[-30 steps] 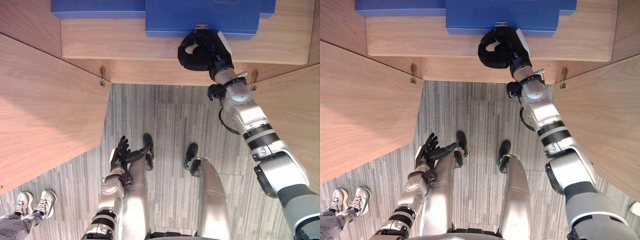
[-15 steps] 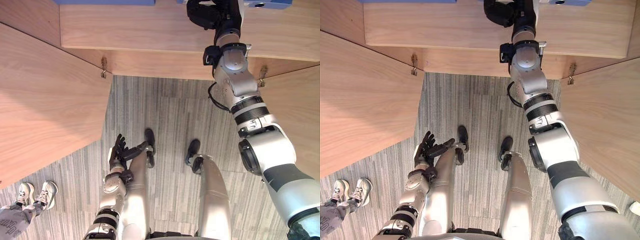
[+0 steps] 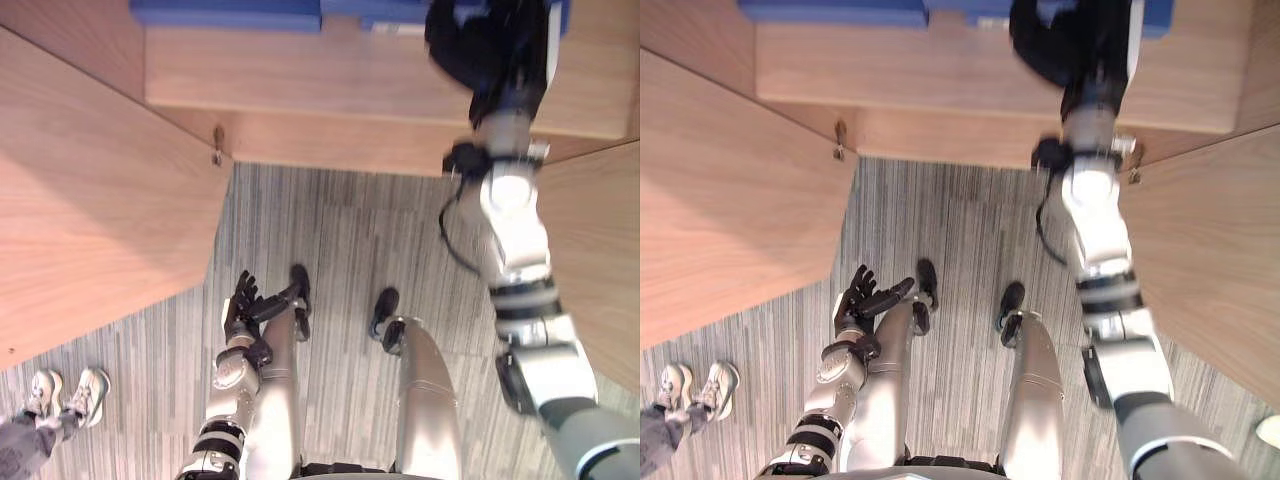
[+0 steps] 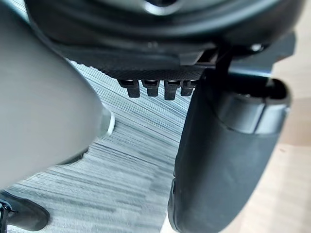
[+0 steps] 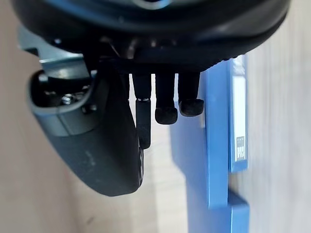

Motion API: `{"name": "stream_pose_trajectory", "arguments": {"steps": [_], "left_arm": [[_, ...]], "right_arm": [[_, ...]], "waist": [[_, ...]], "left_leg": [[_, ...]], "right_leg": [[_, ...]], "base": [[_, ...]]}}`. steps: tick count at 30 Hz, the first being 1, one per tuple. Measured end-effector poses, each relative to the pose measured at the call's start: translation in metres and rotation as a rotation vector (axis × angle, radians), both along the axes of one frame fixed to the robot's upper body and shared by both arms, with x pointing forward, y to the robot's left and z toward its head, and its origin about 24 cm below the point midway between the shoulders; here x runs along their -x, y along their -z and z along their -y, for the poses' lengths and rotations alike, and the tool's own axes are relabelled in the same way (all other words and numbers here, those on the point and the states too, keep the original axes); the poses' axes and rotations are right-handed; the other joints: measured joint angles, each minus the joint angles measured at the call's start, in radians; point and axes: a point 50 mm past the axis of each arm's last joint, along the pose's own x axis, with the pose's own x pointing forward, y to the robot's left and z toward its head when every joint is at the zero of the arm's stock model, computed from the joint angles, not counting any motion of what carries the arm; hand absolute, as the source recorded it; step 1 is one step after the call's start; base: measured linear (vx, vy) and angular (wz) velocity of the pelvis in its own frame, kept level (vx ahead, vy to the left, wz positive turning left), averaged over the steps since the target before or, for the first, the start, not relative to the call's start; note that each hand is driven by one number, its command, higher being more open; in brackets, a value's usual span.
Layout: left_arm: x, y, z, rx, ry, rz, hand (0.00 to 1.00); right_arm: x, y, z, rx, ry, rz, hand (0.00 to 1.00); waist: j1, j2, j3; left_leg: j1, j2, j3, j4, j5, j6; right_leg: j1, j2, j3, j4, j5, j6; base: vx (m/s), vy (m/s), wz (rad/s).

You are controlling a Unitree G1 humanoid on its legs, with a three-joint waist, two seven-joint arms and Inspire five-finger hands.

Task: Walk over to the cabinet, pick up the folder, carry it to the office cabinet, place the folder inside the office cabinet, then close the office cabinet door

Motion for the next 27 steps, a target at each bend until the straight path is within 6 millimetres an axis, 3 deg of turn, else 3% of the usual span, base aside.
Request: {"name": "stream_pose_trajectory", "arguments": {"steps": [3, 4, 7, 8, 10, 12, 15, 20, 27], "left_arm": [[0.019, 0.016, -0.004, -0.028, 0.018, -0.077, 1.00], [0.029, 0.028, -0.005, -0.040, 0.035, -0.139, 1.00], [0.050, 0.048, -0.011, -0.066, 0.064, -0.264, 1.00], [0.059, 0.055, -0.014, -0.072, 0.067, -0.307, 1.00], [0.072, 0.062, -0.018, -0.083, 0.069, -0.356, 1.00], [0.091, 0.071, -0.023, -0.091, 0.060, -0.425, 1.00], [0.102, 0.076, -0.029, -0.102, 0.044, -0.467, 1.00], [0.108, 0.080, -0.033, -0.110, 0.035, -0.502, 1.00], [0.125, 0.087, -0.032, -0.118, 0.054, -0.564, 1.00]], "right_arm": [[0.025, 0.080, -0.009, 0.026, -0.043, -0.233, 0.00], [0.036, 0.120, -0.010, 0.035, -0.044, -0.381, 0.00], [0.058, 0.185, -0.006, 0.047, -0.025, -0.639, 0.00], [0.072, 0.213, -0.001, 0.044, -0.003, -0.755, 1.00], [0.092, 0.244, 0.006, 0.050, 0.029, -0.893, 1.00], [0.127, 0.284, 0.020, 0.020, 0.108, -1.097, 1.00], [0.160, 0.316, 0.036, -0.066, 0.228, -1.279, 1.00], [0.193, 0.334, 0.056, -0.215, 0.390, -1.397, 1.00], [0.210, 0.331, 0.097, -0.434, 0.628, -1.350, 1.00]], "waist": [[-0.029, -0.008, -0.019], [-0.035, -0.013, -0.054], [-0.052, -0.026, -0.091], [-0.062, -0.030, -0.122], [-0.074, -0.036, -0.154], [-0.088, -0.045, -0.216], [-0.107, -0.045, -0.268], [-0.130, -0.045, -0.304], [-0.159, -0.044, -0.321]], "left_leg": [[0.131, 0.004, 0.025, -0.060, -0.005, -0.002], [0.179, 0.007, 0.042, -0.102, 0.001, -0.008], [0.297, 0.006, 0.086, -0.203, 0.024, -0.010], [0.340, 0.005, 0.108, -0.246, 0.033, -0.008], [0.408, -0.002, 0.140, -0.305, 0.041, -0.006], [0.511, -0.016, 0.196, -0.395, 0.052, -0.004], [0.614, -0.034, 0.259, -0.481, 0.062, -0.007], [0.722, -0.045, 0.336, -0.543, 0.062, -0.008], [0.790, -0.069, 0.396, -0.574, 0.062, -0.009]], "right_leg": [[0.118, 0.018, 0.015, -0.073, 0.012, 0.014], [0.157, 0.032, 0.029, -0.125, 0.032, 0.018], [0.262, 0.061, 0.063, -0.263, 0.090, 0.029], [0.303, 0.071, 0.078, -0.322, 0.117, 0.034], [0.366, 0.078, 0.099, -0.401, 0.148, 0.044], [0.446, 0.084, 0.140, -0.500, 0.185, 0.059], [0.512, 0.083, 0.191, -0.576, 0.219, 0.071], [0.575, 0.090, 0.262, -0.630, 0.253, 0.074], [0.590, 0.092, 0.363, -0.665, 0.291, 0.077]], "base": [[0.02, -0.016, -0.23], [0.07, -0.001, -0.33], [0.13, 0.028, -0.45], [0.23, 0.061, -0.45], [0.21, 0.059, -0.45], [0.22, 0.061, -0.56], [0.12, 0.058, -0.54], [0.04, 0.043, -0.47], [-0.06, 0.020, -0.46]]}}
